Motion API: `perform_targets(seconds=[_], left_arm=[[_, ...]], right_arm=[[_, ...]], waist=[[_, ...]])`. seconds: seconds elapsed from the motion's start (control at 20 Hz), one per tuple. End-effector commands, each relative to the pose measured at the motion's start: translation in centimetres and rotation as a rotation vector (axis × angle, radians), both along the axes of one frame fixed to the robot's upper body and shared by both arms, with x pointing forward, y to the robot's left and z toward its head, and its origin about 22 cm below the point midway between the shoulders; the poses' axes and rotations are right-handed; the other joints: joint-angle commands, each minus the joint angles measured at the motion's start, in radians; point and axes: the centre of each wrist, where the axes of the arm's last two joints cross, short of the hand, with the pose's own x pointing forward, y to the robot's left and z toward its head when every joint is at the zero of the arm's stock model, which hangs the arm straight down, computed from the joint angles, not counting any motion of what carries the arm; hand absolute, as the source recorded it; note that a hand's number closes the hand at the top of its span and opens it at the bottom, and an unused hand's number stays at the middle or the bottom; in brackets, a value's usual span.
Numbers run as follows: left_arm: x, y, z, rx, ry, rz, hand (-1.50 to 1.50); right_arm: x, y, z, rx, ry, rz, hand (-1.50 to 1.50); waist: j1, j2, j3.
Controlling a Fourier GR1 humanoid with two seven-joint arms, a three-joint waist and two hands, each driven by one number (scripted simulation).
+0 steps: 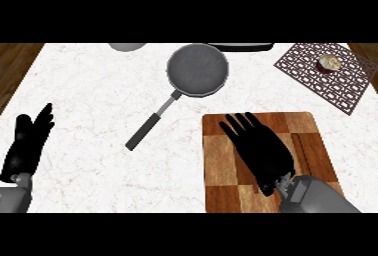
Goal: Pick the bell pepper from the cutting board and place it in the pan
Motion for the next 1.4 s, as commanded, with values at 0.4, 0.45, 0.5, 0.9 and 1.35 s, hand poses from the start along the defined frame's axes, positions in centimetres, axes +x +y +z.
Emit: perform_targets(seconds=[0.4, 0.45, 0.5, 0.9, 1.35], left_arm=[[0.1, 1.3, -1.7, 0.003, -0.001, 0.004, 0.00], [0.0, 1.3, -0.6, -0.014, 0.019, 0.000, 0.00], [0.3, 2.6, -0.5, 0.013, -0.010, 0.001, 0.00], [-0.8, 1.3, -0.3, 0.016, -0.013, 0.007, 0.00], [-0.1, 0.2, -0.7, 0.003, -0.011, 0.019, 0.00]], right_arm=[[1.7, -0.2, -3.3, -0.005, 0.016, 0.017, -1.50], [1.2, -1.6, -1.1, 0.004, -0.003, -0.003, -1.50], [0.5, -0.7, -2.0, -0.005, 0.014, 0.004, -1.50], [2.2, -0.1, -4.6, -0.022, 0.031, -0.043, -1.50], [4.2, -0.4, -6.7, -0.109, -0.043, 0.057, 1.50]], waist=[[0.000, 0.001, 0.000], [-0.002, 0.000, 0.000], [-0.003, 0.000, 0.000], [0.001, 0.000, 0.000], [0.004, 0.001, 0.000]])
